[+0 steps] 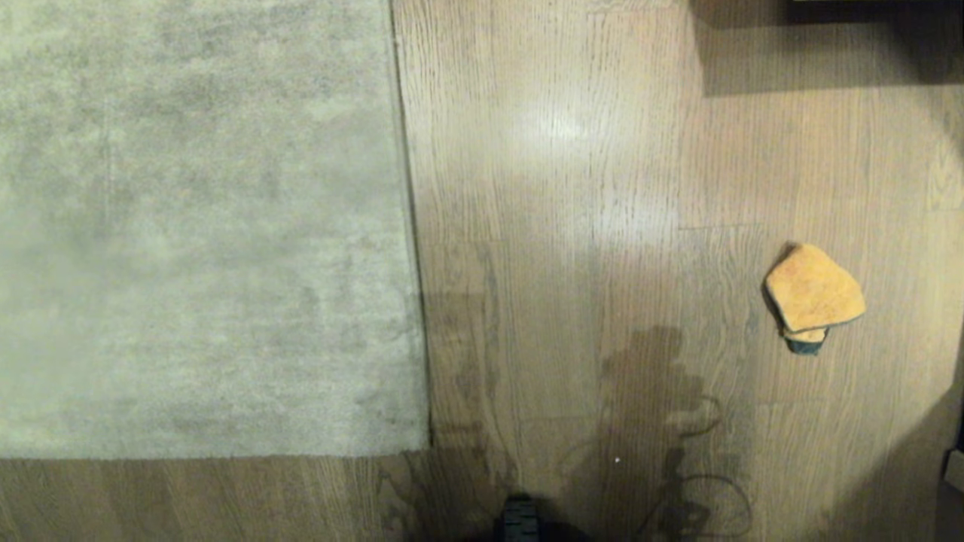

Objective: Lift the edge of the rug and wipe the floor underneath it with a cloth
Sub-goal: Pick up the rag

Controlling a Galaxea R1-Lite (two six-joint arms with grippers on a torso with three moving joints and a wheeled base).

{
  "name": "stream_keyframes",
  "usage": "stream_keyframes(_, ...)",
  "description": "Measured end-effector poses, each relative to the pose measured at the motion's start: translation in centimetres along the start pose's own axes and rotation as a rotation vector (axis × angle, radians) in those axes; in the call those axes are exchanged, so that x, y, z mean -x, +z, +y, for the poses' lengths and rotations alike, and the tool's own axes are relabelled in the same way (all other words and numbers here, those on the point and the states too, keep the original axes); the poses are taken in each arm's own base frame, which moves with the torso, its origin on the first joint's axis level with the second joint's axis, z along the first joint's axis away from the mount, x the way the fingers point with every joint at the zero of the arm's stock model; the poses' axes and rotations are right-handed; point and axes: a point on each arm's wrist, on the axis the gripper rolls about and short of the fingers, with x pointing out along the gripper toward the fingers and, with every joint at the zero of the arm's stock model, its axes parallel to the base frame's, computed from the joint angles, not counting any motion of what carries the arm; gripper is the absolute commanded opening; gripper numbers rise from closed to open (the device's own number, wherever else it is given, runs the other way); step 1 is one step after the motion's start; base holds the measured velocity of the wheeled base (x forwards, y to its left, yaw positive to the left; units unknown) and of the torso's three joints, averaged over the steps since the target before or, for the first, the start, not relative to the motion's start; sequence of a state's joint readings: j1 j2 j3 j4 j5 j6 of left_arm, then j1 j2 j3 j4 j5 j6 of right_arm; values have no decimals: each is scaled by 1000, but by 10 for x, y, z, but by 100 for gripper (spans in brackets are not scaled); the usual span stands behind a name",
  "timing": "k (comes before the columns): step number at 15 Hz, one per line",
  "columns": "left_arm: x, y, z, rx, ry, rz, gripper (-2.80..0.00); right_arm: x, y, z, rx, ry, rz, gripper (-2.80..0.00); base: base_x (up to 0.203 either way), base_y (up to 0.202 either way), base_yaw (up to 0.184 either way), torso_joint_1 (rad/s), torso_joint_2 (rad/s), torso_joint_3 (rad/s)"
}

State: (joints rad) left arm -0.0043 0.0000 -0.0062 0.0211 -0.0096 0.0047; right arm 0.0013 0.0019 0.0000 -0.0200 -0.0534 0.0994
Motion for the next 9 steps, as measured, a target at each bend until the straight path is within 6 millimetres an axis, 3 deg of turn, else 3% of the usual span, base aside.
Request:
stream_keyframes(4,0,0,0,0,0,0,-280,0,0,0,0,0,0,-280,0,0,0,3,0,-167)
stream_keyframes(9,0,0,0,0,1,0,-280,0,0,0,0,0,0,-280,0,0,0,1,1,-19)
